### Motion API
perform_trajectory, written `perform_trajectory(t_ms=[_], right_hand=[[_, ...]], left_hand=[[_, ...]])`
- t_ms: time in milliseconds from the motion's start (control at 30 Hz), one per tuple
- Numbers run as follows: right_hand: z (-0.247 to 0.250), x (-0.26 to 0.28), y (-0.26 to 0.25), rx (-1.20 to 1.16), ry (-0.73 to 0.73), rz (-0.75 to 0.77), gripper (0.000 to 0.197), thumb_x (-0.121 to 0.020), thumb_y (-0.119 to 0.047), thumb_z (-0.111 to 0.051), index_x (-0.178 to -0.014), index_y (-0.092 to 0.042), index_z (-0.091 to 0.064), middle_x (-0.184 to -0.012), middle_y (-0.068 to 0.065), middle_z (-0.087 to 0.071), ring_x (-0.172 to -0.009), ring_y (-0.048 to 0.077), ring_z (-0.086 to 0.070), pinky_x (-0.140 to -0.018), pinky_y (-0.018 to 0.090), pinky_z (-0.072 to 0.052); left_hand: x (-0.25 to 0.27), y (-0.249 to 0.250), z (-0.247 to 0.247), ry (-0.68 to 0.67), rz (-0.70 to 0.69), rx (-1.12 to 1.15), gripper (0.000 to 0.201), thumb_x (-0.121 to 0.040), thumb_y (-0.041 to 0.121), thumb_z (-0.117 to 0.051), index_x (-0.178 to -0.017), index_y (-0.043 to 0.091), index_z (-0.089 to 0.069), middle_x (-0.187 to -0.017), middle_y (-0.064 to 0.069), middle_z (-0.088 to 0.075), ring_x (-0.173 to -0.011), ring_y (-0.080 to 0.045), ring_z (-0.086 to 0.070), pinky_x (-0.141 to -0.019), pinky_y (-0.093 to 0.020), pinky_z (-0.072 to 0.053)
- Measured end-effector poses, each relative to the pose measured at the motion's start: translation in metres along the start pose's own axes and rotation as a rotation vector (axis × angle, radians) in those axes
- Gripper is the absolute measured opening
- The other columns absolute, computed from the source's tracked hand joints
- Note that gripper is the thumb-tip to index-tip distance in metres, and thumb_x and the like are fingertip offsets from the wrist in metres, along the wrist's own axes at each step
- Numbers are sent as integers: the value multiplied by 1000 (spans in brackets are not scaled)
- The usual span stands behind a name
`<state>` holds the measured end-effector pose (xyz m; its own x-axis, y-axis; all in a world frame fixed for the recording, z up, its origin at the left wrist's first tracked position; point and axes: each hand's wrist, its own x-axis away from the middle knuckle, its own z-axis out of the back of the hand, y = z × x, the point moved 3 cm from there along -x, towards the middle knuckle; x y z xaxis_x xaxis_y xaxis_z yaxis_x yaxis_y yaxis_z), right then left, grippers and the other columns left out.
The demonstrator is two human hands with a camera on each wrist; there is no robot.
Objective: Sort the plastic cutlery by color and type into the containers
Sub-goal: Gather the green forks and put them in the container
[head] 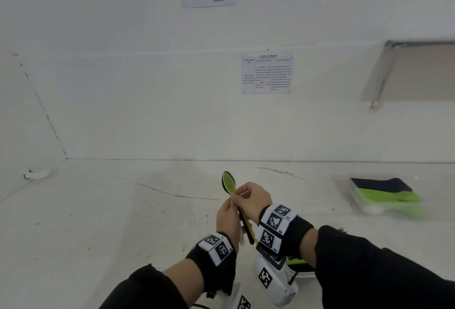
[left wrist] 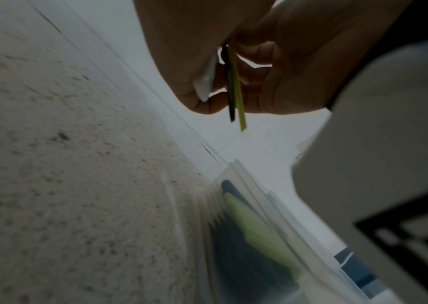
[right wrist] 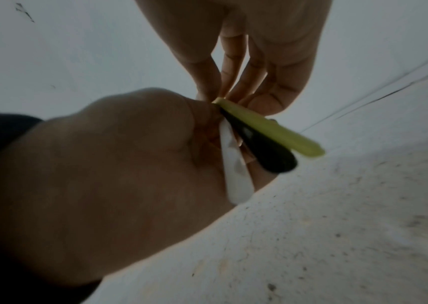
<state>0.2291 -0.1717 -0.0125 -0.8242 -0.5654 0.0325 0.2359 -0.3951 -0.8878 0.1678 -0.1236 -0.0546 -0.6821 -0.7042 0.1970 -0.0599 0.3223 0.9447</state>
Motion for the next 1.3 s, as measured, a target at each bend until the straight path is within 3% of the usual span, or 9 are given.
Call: perform_trajectory(t_ms=[200,367,533,633,700,800,967,1100,1300], right_hand=[[39,1,19,-31,65,-18,5,-88,-21,-59,-89,-18,-55,-83,-5,-57,-78,11,-53,-66,17,-42],[61,0,30,-43,24,-56,8,-87,-22,-61,-90,-20,-54,-91,-2,-60,-80,16,-58,-67,22,-50],[82,-4,42,-143,26,-126,12,-85,-16,-63,-85,-18,-50,-82,5,-61,-56,15,-55,-67,33,-56],[99,-5,51,-155,28,-136,18,-84,-18,-63,-94,-12,-49,-81,6,-61,-56,15,-53,-66,31,-54],[111,-8,56,-224,21,-132,22,-85,-22,-63,-96,-9,-49,-76,3,-59,-57,16,-54,-71,34,-56],[132,-12,68,-383,78,-158,34,-86,-21,-64,-109,-7,-44,-80,6,-57,-59,17,-56,-71,37,-56],[176,-16,90,-522,94,-141,40,-79,2,-68,-111,-9,-46,-73,11,-57,-52,19,-52,-51,25,-51],[231,-22,111,-444,142,-142,29,-73,3,-74,-91,-11,-55,-76,9,-58,-62,19,-56,-58,25,-50],[294,-40,133,55,-69,-41,18,-74,-12,-76,-80,-23,-63,-70,0,-49,-62,9,-49,-55,13,-44]], left_hand=[[20,-2,-37,-142,9,-55,34,-103,21,-32,-105,27,-65,-102,-7,-68,-90,-20,-60,-63,-28,-50],[28,-3,-60,-176,-53,-177,31,-103,23,-32,-101,24,-62,-76,-5,-60,-61,-13,-54,-46,-22,-46],[17,-8,-75,-201,-195,-443,28,-102,19,-34,-111,16,-60,-69,0,-56,-42,-7,-43,-40,-19,-34],[9,-7,-84,-186,-310,-623,24,-99,17,-41,-107,21,-63,-88,-3,-66,-57,-18,-54,-52,-22,-41],[6,-6,-93,-209,-318,-709,28,-97,16,-45,-119,23,-63,-110,-5,-68,-91,-33,-63,-76,-31,-48],[5,-7,-107,-280,-348,-841,35,-97,14,-47,-130,20,-55,-127,1,-60,-120,-22,-54,-88,-19,-39],[3,-5,-136,-371,-443,-1000,34,-94,14,-52,-128,15,-57,-122,-4,-60,-116,-17,-52,-83,-12,-31],[-3,-8,-157,-403,-399,-1087,25,-90,25,-59,-111,11,-65,-110,-4,-65,-106,-18,-57,-83,-21,-37],[-17,-2,-207,-393,-409,-1169,26,-90,25,-59,-113,15,-66,-112,1,-65,-104,-13,-55,-77,-13,-31]])
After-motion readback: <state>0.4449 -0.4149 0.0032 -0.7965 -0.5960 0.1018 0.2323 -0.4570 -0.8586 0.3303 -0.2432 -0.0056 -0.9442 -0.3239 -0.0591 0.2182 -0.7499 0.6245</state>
